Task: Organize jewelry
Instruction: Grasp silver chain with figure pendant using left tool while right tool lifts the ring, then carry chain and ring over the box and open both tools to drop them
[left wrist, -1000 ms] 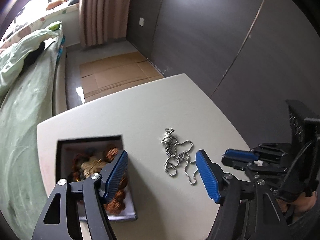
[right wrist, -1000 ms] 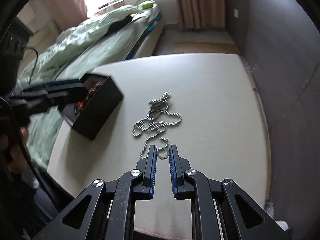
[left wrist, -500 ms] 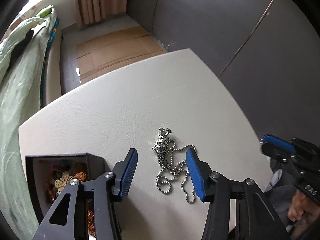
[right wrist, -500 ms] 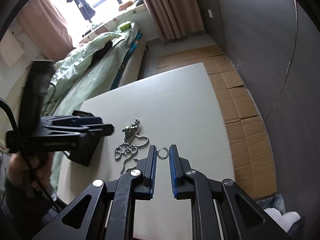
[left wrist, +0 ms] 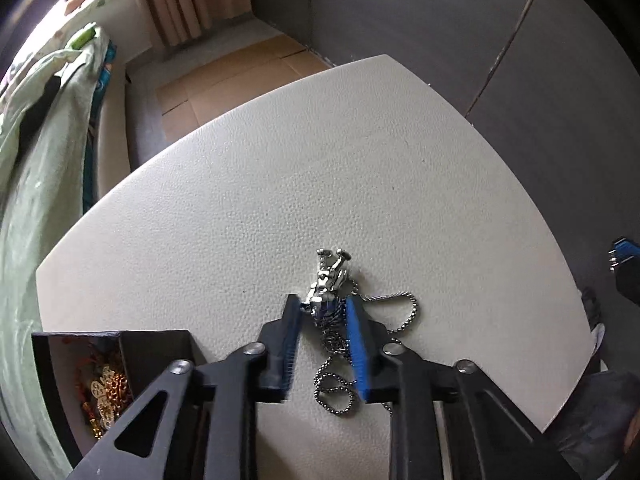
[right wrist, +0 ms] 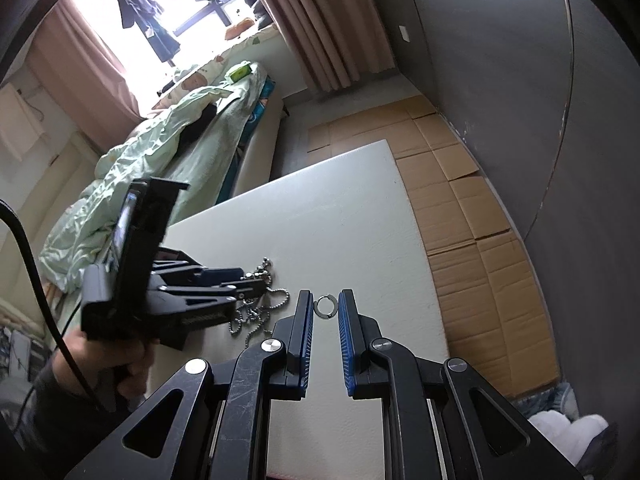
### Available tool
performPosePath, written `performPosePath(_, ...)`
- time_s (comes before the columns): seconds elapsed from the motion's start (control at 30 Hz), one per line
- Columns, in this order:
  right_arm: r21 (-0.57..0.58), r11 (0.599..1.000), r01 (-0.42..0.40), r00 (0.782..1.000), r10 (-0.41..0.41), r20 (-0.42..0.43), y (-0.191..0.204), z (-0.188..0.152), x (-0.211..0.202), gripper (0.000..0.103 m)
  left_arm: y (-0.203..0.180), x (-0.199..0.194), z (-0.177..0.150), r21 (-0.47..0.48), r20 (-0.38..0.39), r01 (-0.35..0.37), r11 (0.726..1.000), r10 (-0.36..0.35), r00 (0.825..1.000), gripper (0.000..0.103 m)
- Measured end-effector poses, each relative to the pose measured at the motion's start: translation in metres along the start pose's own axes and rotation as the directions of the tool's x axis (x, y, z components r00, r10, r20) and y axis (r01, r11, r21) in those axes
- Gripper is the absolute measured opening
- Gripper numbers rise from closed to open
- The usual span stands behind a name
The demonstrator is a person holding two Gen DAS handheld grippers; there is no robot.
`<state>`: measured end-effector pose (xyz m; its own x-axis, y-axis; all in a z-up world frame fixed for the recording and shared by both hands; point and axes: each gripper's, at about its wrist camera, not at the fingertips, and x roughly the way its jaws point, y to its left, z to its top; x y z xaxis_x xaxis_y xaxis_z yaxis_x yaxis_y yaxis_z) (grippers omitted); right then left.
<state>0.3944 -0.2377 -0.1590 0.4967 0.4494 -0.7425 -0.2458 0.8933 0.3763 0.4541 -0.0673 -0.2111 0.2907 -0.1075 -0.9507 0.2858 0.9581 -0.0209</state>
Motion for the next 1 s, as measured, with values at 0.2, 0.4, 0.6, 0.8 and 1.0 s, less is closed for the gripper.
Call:
performPosePath(0.2,-0.007,1.0,-0.007,1.0,0.007,0.009,0.005,-0.002,-0.006,0.014,0.004,-0.015,-0.004,-0.013,0.02,0.022,1.0,-0.022,1.0,0.018)
performPosePath(0.4,-0.006,1.0,-0.004,1.0,0.004,0.013,0.009,-0.002,-0.007,0.014,0.008,-0.058,-0.006,-0.012,0.102,0.022,1.0,-0.02,0.995,0.018)
performPosePath(0.6,0.003,1.0,-0.008,1.0,0.008,0.026,0.014,-0.002,-0.009,0.014,0.014,-0.111,-0.008,-0.017,0.197,0.029,0.999,-0.025,0.98,0.018)
performPosePath(0.8,0.006,1.0,-0.025,0.999,0.024,0.044,0.026,-0.001,-0.011,0.014,0.018,-0.154,-0.006,-0.015,0.278,0.005,1.0,-0.001,0.961,0.018)
performPosePath(1.0,-0.001,0.999,-0.047,0.997,0.047,0.06,0.042,0.001,-0.013,0.014,0.027,-0.194,-0.005,-0.023,0.345,-0.019,1.0,0.026,0.938,0.017)
